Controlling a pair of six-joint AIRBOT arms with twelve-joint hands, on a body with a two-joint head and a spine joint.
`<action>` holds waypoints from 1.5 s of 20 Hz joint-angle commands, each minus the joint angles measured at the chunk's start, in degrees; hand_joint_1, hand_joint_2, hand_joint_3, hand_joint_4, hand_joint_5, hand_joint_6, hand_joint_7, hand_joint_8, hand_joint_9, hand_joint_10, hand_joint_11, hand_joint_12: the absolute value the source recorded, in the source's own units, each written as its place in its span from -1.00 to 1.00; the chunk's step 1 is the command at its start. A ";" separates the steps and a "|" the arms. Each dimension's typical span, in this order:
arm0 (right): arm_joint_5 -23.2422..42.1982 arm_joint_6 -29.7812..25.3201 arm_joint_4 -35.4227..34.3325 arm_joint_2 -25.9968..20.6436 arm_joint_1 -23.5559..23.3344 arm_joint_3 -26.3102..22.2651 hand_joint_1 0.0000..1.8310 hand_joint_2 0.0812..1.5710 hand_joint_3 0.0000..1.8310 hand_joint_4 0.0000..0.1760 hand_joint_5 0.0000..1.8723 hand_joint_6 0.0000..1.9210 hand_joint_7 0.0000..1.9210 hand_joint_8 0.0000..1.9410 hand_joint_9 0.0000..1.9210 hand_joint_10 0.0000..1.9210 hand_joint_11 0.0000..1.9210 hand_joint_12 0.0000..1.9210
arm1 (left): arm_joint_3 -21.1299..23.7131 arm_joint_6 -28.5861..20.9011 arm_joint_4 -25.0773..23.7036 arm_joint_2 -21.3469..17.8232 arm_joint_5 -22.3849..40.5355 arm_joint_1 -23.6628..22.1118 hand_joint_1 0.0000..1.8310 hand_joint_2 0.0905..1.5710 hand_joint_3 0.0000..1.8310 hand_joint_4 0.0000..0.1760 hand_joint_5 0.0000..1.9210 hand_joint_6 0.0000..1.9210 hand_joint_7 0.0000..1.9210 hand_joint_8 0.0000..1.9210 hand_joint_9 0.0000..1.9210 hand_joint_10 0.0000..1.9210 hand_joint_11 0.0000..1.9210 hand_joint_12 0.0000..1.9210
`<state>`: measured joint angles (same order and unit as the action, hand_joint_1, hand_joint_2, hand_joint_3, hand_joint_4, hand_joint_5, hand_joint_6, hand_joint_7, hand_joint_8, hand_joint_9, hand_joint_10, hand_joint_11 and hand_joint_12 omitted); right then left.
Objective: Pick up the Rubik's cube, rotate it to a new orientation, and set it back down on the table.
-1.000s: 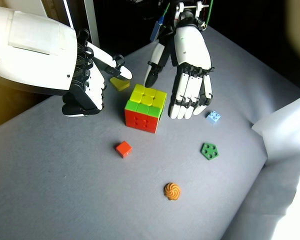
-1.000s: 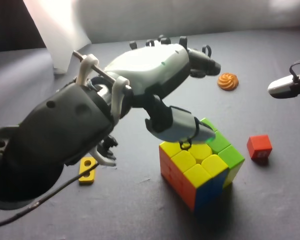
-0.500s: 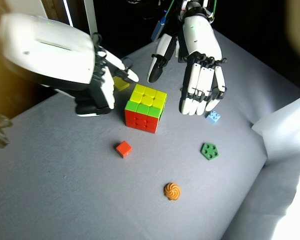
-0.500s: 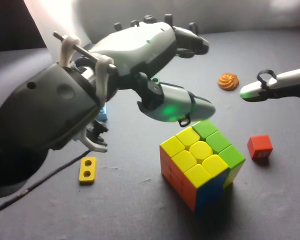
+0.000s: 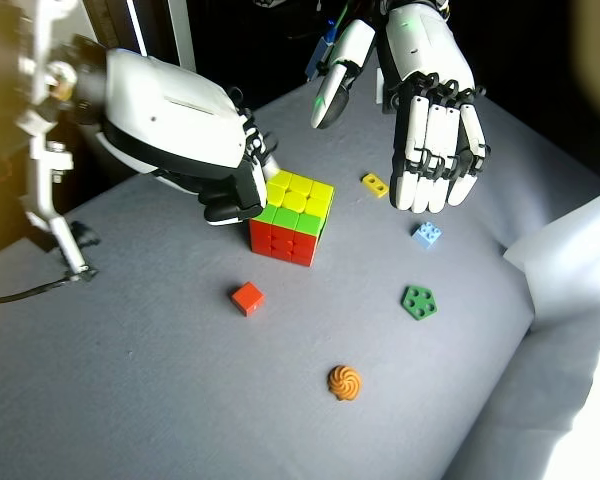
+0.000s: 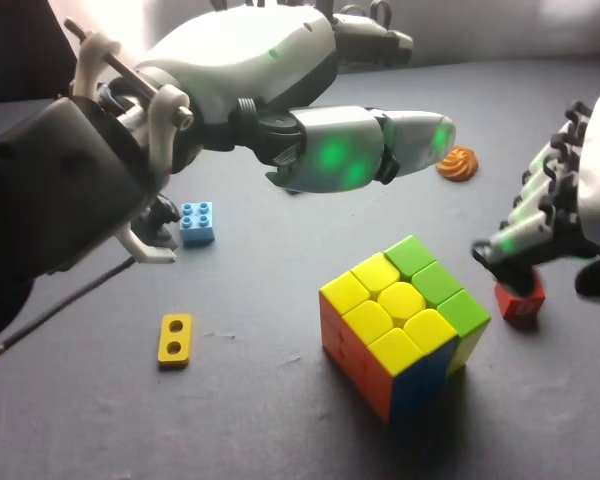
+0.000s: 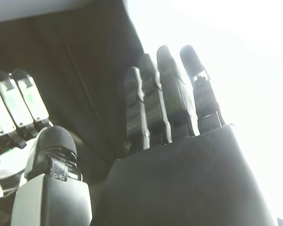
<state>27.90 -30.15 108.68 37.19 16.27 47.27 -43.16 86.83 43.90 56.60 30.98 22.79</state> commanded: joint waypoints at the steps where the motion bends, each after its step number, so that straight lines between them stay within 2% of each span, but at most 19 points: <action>1: -4.09 0.26 -2.42 0.43 0.03 -0.05 0.26 0.58 -1.00 -1.00 -0.49 -0.88 -0.17 1.00 -0.13 1.00 -0.16 1.00 | -0.06 -2.03 -5.14 -0.60 3.93 -1.15 -0.85 0.52 -1.00 -1.00 -0.58 -1.00 -0.54 -1.00 -0.58 -1.00 -1.00 -0.22; 4: -4.74 0.24 -3.95 1.01 1.31 -0.07 0.26 0.58 -1.00 -1.00 -0.61 -0.99 -0.10 1.00 -0.04 1.00 -0.10 1.00 | -0.08 -7.35 -14.52 -3.05 0.54 -2.74 -0.89 0.55 -0.99 -1.00 -0.51 -0.99 -0.46 -0.99 -0.51 -0.98 -0.97 -0.15; 6: -3.74 0.13 -6.23 0.91 1.83 -0.05 0.28 0.58 -1.00 -1.00 -0.70 -1.00 -0.06 0.98 0.00 1.00 -0.07 1.00 | -0.08 -18.01 -29.59 -6.29 -2.20 -4.11 -0.95 0.57 -1.00 -1.00 -0.48 -0.99 -0.41 -0.99 -0.46 -0.98 -0.95 -0.13; 9: -1.22 -1.06 -8.23 0.16 1.84 -0.05 0.31 0.56 -1.00 -1.00 -0.59 -0.98 -0.08 0.98 -0.03 1.00 -0.08 1.00 | -0.08 -35.89 -51.40 -9.98 -2.28 -4.93 -0.96 0.58 -1.00 -1.00 -0.49 -1.00 -0.43 -1.00 -0.48 -0.99 -0.97 -0.13; 11: -0.03 -1.11 -9.17 -0.19 1.77 -0.05 0.30 0.56 -1.00 -1.00 -0.55 -0.98 -0.11 1.00 -0.04 1.00 -0.09 1.00 | 0.04 -45.41 -63.45 -12.31 -1.91 -5.16 -0.96 0.58 -1.00 -1.00 -0.50 -1.00 -0.44 -1.00 -0.49 -1.00 -0.98 -0.14; 13: 0.60 -1.12 -9.32 -0.33 1.64 -0.04 0.31 0.56 -1.00 -1.00 -0.42 -0.95 -0.16 1.00 -0.11 1.00 -0.16 1.00 | 0.21 -52.51 -74.85 -15.36 -0.76 -5.90 -0.95 0.59 -1.00 -1.00 -0.50 -1.00 -0.43 -1.00 -0.48 -1.00 -0.97 -0.14; 14: 1.18 -1.17 -9.36 -0.35 1.60 -0.04 0.29 0.58 -0.99 -1.00 -0.47 -0.98 -0.18 1.00 -0.13 1.00 -0.18 1.00 | 0.24 -54.28 -79.11 -16.77 -0.49 -6.74 -0.95 0.58 -1.00 -1.00 -0.49 -1.00 -0.42 -1.00 -0.47 -0.99 -0.97 -0.14; 16: 1.51 -1.36 -9.93 -0.41 1.50 -0.04 0.28 0.58 -1.00 -1.00 -0.44 -0.98 -0.17 1.00 -0.11 1.00 -0.14 1.00 | -1.64 -57.36 -85.78 -18.52 6.04 -7.83 -0.93 0.59 -1.00 -1.00 -0.50 -1.00 -0.43 -1.00 -0.48 -1.00 -0.98 -0.13; 17: 1.50 -1.56 -9.93 -0.53 1.32 -0.04 0.17 0.63 -0.99 -1.00 -0.36 0.26 -0.17 0.98 -0.13 1.00 -0.15 1.00 | -3.21 -59.19 -90.54 -18.74 9.29 -9.32 -0.96 0.59 -1.00 -1.00 -0.48 -0.99 -0.42 -0.99 -0.48 -1.00 -0.99 -0.13; 18: 1.20 -1.89 -9.93 -0.69 1.12 0.01 0.15 0.64 -1.00 -1.00 -0.34 0.51 -0.22 1.00 -0.18 1.00 -0.17 1.00 | -5.23 -70.92 -104.90 -18.65 9.09 -14.37 -0.94 0.60 -1.00 -1.00 -0.47 -0.99 -0.40 -0.99 -0.47 -0.99 -0.98 -0.12; 19: 1.17 -1.74 -9.92 -0.73 0.56 -0.04 0.13 0.68 -0.99 -1.00 -0.39 0.62 -0.23 1.00 -0.17 1.00 -0.16 1.00 | -6.37 -78.46 -113.47 -18.59 10.16 -17.61 -0.91 0.61 -1.00 -1.00 -0.43 -0.99 -0.36 -0.99 -0.44 -0.99 -0.99 -0.10; 20: 1.27 -1.85 -9.93 -0.86 0.10 -0.05 0.13 0.68 -1.00 -1.00 -0.38 0.62 -0.21 1.00 -0.16 1.00 -0.15 1.00 | -7.04 -81.31 -117.94 -18.57 10.68 -19.11 -0.82 0.62 -1.00 -1.00 -0.37 -0.98 -0.29 -0.97 -0.37 -0.97 -0.95 -0.08; 22: 1.23 -2.80 -9.93 -1.37 -0.84 -0.01 0.11 0.70 -1.00 -1.00 -0.40 0.66 -0.24 0.98 -0.21 1.00 -0.21 1.00 | -8.93 -82.33 -120.43 -17.54 14.40 -19.53 -0.71 0.65 -1.00 -1.00 -0.25 -0.97 -0.14 -0.96 -0.20 -0.90 -0.84 0.08; 23: 1.25 -2.91 -9.93 -1.41 -0.95 -0.06 0.05 0.64 -1.00 -1.00 -0.52 -0.29 -0.20 0.98 -0.15 1.00 -0.16 1.00 | -9.58 -82.86 -121.87 -17.23 15.42 -20.04 -0.66 0.66 -1.00 -1.00 -0.18 -0.95 -0.07 -0.93 -0.14 -0.84 -0.80 0.23; 24: 1.25 -3.31 -9.93 -1.41 -0.95 -0.06 0.02 0.66 -0.97 -1.00 -0.40 0.45 -0.19 0.92 -0.13 1.00 -0.11 1.00 | -10.29 -83.34 -122.97 -16.86 16.68 -20.34 -0.57 0.63 -1.00 -1.00 -0.16 -0.94 -0.05 -0.92 -0.12 -0.82 -0.81 0.25; 25: 1.24 -3.69 -9.93 -1.42 -0.99 -0.06 -0.05 0.72 -0.98 -1.00 -0.42 0.66 -0.23 0.94 -0.16 1.00 -0.13 1.00 | -11.39 -84.13 -125.00 -16.34 18.36 -21.02 -0.57 0.64 -1.00 -1.00 -0.16 -0.96 -0.06 -0.94 -0.17 -0.73 -0.83 0.27; 27: 1.14 -3.76 -9.93 -1.55 -0.99 -0.07 -0.09 0.76 -0.99 -1.00 -0.42 0.77 -0.25 0.84 -0.22 1.00 -0.15 1.00 | -13.65 -85.84 -128.82 -15.27 22.07 -22.44 -0.61 0.69 -1.00 -1.00 -0.15 -0.97 -0.06 -0.94 -0.34 -0.37 -0.89 0.42; 29: 0.86 -3.68 -9.92 -1.59 -1.00 -0.06 -0.18 0.87 -0.98 -1.00 -0.55 0.96 -0.29 0.96 -0.21 1.00 -0.15 1.00 | -15.88 -91.32 -135.81 -14.37 26.82 -25.29 -0.68 0.72 -1.00 -1.00 -0.15 -0.97 -0.07 -0.94 -0.42 -0.19 -0.83 0.39; 30: 0.78 -3.72 -9.92 -2.34 -1.11 -0.45 -0.20 0.89 -0.98 -1.00 -0.57 0.99 -0.31 0.99 -0.23 1.00 -0.16 1.00 | -17.90 -88.04 -133.14 -12.68 30.48 -25.82 -0.68 0.72 -1.00 -1.00 -0.16 -0.97 -0.08 -0.93 -0.44 -0.14 -0.81 0.39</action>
<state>29.04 -33.63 101.71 34.76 16.21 46.81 -61.58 -1.39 -96.14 44.01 59.42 -2.26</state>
